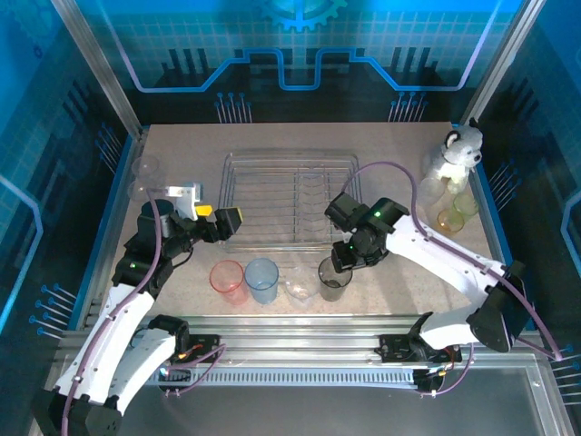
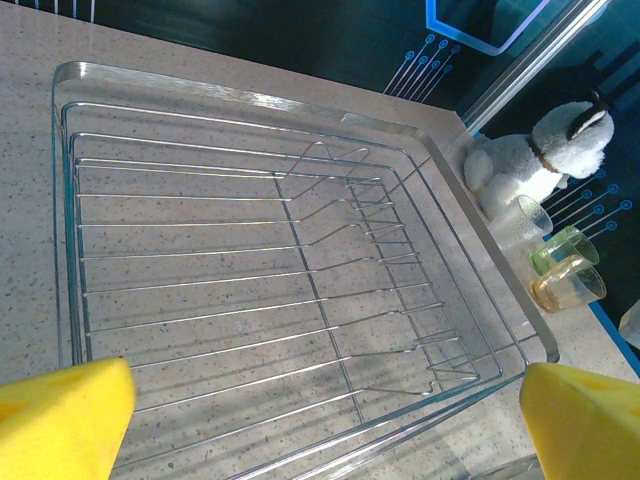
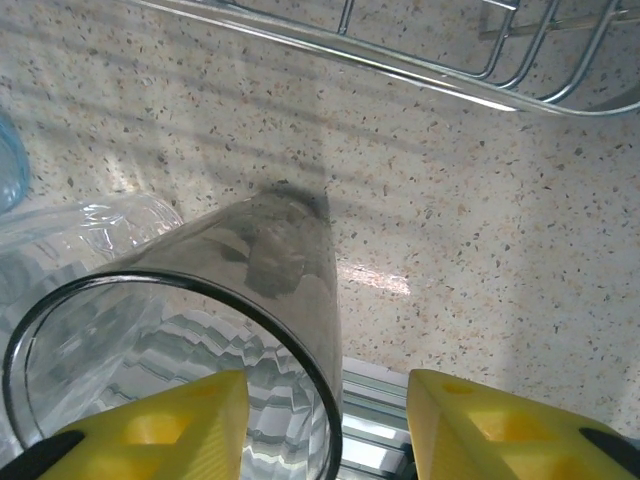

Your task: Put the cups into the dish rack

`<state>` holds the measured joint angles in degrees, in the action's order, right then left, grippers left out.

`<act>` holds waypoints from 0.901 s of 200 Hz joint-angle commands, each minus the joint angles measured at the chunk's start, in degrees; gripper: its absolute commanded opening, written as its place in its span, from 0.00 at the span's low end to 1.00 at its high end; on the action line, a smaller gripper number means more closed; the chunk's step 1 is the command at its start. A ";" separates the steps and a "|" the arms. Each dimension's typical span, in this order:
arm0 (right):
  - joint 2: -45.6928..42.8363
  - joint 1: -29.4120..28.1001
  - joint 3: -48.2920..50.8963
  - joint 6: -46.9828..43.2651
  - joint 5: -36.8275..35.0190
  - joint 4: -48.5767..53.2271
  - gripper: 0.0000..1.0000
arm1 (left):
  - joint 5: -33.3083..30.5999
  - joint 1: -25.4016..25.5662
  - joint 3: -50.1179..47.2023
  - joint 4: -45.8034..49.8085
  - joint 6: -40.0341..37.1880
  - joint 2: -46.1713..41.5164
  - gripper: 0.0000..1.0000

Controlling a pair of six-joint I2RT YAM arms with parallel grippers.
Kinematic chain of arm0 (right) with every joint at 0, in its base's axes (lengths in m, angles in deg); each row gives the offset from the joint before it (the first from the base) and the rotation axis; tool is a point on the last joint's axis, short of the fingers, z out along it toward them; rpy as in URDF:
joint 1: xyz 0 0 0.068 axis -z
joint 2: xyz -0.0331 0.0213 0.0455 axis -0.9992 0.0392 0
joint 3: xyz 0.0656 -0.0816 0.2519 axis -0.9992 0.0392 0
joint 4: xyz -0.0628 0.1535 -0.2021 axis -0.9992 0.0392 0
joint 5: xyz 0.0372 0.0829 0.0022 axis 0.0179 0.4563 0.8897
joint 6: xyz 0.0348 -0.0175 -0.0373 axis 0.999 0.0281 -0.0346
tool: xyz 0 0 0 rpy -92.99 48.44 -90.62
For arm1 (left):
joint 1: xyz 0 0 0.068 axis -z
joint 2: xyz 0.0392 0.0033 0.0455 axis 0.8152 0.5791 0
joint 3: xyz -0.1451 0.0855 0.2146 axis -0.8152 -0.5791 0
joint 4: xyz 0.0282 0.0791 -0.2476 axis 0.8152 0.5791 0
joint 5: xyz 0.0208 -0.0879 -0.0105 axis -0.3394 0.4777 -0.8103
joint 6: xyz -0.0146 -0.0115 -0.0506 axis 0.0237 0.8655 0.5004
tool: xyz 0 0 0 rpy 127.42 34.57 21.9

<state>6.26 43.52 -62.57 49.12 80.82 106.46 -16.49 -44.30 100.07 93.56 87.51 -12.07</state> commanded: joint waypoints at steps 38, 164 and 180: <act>3.29 -2.05 1.42 1.02 -3.09 1.43 0.30 | 0.86 0.33 -1.38 -1.67 -1.21 -0.31 0.99; -0.94 -2.04 -14.86 -1.94 -18.18 18.64 0.00 | 1.36 0.33 4.18 -0.73 7.69 0.61 0.99; -3.40 -1.46 -19.21 -3.95 -18.84 19.34 0.00 | 4.96 0.31 6.55 -1.02 9.57 2.38 0.99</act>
<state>8.09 41.80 -75.07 48.79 66.22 119.92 -16.23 -44.30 101.77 93.56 92.43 -11.37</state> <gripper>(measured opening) 0.061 0.992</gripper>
